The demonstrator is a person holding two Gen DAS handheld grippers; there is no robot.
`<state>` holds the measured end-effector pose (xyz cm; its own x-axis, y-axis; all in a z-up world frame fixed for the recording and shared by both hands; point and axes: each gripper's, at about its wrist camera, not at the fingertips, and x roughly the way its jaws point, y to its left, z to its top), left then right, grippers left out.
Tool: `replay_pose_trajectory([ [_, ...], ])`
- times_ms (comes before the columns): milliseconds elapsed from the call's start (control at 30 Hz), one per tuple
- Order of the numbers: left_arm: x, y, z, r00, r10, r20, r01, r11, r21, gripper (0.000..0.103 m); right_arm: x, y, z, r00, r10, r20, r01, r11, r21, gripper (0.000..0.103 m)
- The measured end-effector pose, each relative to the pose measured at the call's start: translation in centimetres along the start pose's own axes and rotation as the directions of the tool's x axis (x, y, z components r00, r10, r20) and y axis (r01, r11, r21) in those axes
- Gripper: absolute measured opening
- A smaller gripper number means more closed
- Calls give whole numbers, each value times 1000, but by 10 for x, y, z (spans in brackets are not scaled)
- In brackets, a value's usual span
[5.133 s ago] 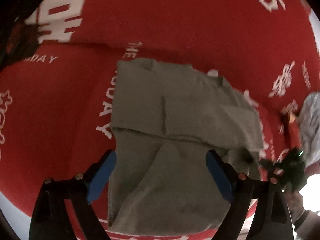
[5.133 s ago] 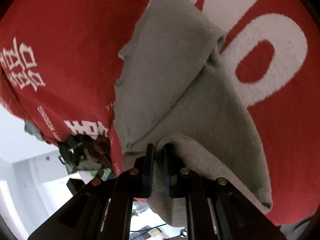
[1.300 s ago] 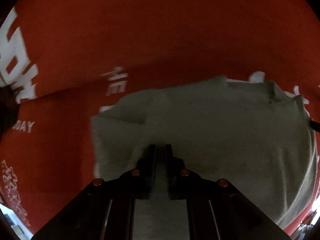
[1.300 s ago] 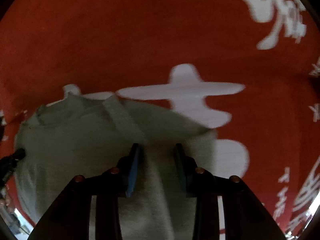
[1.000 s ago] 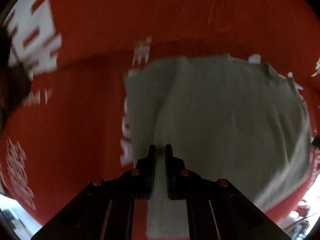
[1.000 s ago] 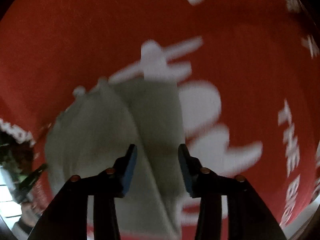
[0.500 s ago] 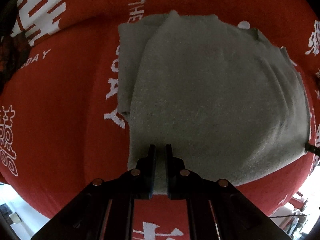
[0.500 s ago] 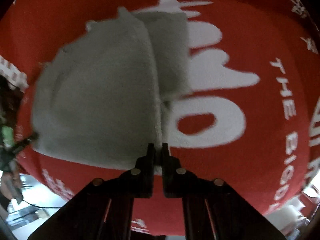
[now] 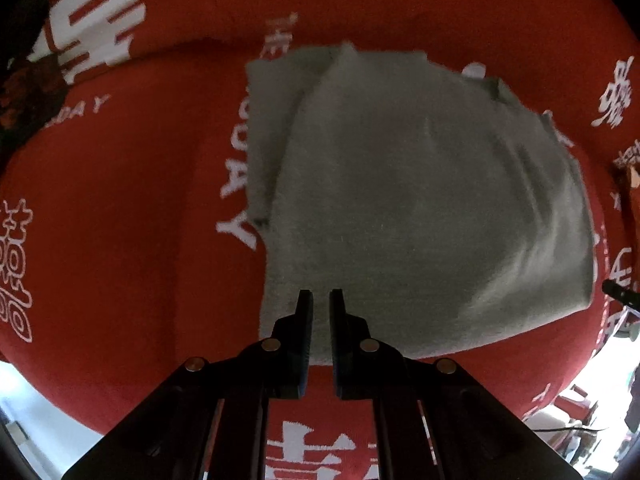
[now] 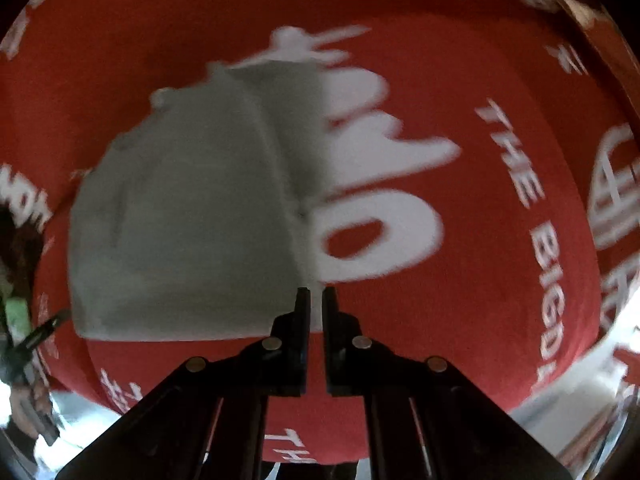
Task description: Fold small clothes
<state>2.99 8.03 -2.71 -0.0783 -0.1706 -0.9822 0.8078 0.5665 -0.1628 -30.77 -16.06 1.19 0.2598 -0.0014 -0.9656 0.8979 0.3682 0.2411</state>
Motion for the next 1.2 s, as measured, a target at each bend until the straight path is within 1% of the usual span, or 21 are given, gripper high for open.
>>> replay_pose_trajectory([
  [67, 15, 6, 0, 999, 12, -30, -13, 999, -39, 9, 13, 13, 3, 1000, 7, -30, -8, 1000, -29, 6],
  [100, 23, 16, 2, 999, 0, -34, -2, 998, -57, 9, 22, 19, 3, 999, 8, -45, -10, 999, -39, 6],
  [133, 21, 22, -3, 1000, -28, -13, 26, 997, -76, 9, 33, 20, 3, 998, -6, -56, 3, 999, -45, 6],
  [200, 18, 27, -8, 999, -27, -23, 25, 997, -72, 9, 56, 24, -1, 993, -48, -107, 45, 998, -37, 6],
  [233, 17, 30, -11, 999, -33, -28, 31, 998, -59, 9, 58, 19, -1, 994, -36, -102, 33, 999, -23, 6],
  [267, 15, 32, -13, 999, -33, -30, 31, 998, -53, 9, 56, 16, -3, 996, -18, -82, 17, 1000, -13, 5],
  [333, 12, 34, -15, 999, -36, -39, 34, 998, -48, 9, 54, 13, -6, 996, -25, -86, 23, 999, -24, 5],
  [400, 9, 34, -14, 999, -30, -42, 28, 998, -59, 9, 53, 12, -8, 995, -39, -95, 37, 999, -30, 5],
  [500, 0, 32, -13, 1000, -3, -31, 1, 998, -59, 9, 53, 12, -8, 993, -42, -112, 41, 999, -13, 6],
  [567, -3, 29, -12, 1000, -9, -24, 7, 999, -46, 9, 52, 9, -7, 992, -44, -121, 45, 999, 6, 6],
  [633, -2, 21, -5, 1000, -8, -23, 7, 999, -33, 9, 52, 8, -6, 991, -54, -126, 56, 998, 11, 6],
  [867, -3, 12, 10, 1000, 9, -28, -9, 1000, -13, 9, 53, 14, -6, 986, -97, -134, 97, 995, -8, 6],
  [1000, -8, 11, 8, 1000, 5, -16, -5, 1000, -10, 10, 52, 18, -5, 984, -108, -140, 109, 994, 1, 7],
  [1033, -8, 11, 7, 1000, 0, -18, -1, 1000, -13, 10, 59, 32, 0, 985, -105, -140, 106, 994, 3, 7],
  [1067, -8, 11, 7, 1000, -2, -20, 1, 1000, -16, 32, 58, 35, 0, 986, -98, -138, 99, 995, 4, 7],
  [1100, -8, 11, 6, 1000, 0, -25, 0, 1000, -19, 58, 58, 42, 2, 987, -88, -133, 89, 996, 4, 7],
  [1133, -9, 12, 6, 1000, 20, -16, -21, 999, -32, 103, 57, 49, 2, 989, -73, -127, 74, 997, 1, 7],
  [1167, -12, 11, 8, 999, 42, 12, -42, 998, -40, 102, 55, 55, 2, 991, -61, -123, 61, 998, -2, 7],
  [1200, -15, 11, 7, 999, 45, 23, -44, 998, -34, 102, 54, 61, 1, 991, -45, -123, 45, 999, -7, 8],
])
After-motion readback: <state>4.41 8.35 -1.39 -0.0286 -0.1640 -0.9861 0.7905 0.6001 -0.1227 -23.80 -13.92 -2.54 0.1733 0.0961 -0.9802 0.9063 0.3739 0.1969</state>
